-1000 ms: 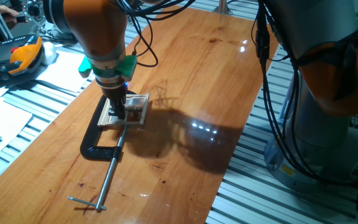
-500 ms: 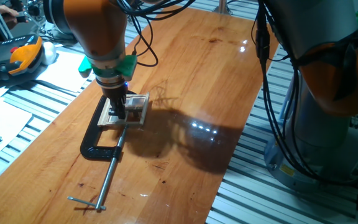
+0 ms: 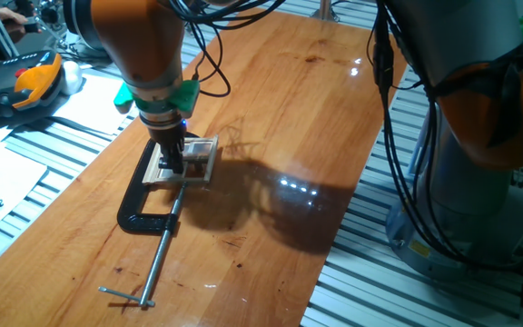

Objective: Close a sliding window

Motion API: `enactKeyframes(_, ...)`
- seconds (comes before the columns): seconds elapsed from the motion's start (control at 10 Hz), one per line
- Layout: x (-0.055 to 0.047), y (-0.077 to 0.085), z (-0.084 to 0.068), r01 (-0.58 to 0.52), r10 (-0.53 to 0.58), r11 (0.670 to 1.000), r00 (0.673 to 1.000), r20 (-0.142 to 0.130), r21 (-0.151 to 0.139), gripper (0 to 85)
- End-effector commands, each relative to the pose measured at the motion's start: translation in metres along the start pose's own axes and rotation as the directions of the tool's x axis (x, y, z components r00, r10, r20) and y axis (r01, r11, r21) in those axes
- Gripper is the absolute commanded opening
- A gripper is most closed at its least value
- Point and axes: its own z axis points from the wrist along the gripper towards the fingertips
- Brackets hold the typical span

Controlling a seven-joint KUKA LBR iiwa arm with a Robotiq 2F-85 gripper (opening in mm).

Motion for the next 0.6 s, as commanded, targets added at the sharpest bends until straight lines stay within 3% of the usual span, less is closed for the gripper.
enactKeyframes(0.0, 0.0000, 0.0000, -0.0003, -0.003, 0.003, 1.000, 1.000, -0.002, 0.000, 0.0)
enactKeyframes(0.1, -0.0003, -0.0001, -0.0008, -0.006, 0.006, 1.000, 1.000, 0.002, -0.002, 0.0)
enactKeyframes(0.5, -0.0049, 0.0018, 0.0008, -0.020, 0.021, 1.000, 0.997, 0.072, -0.017, 0.0)
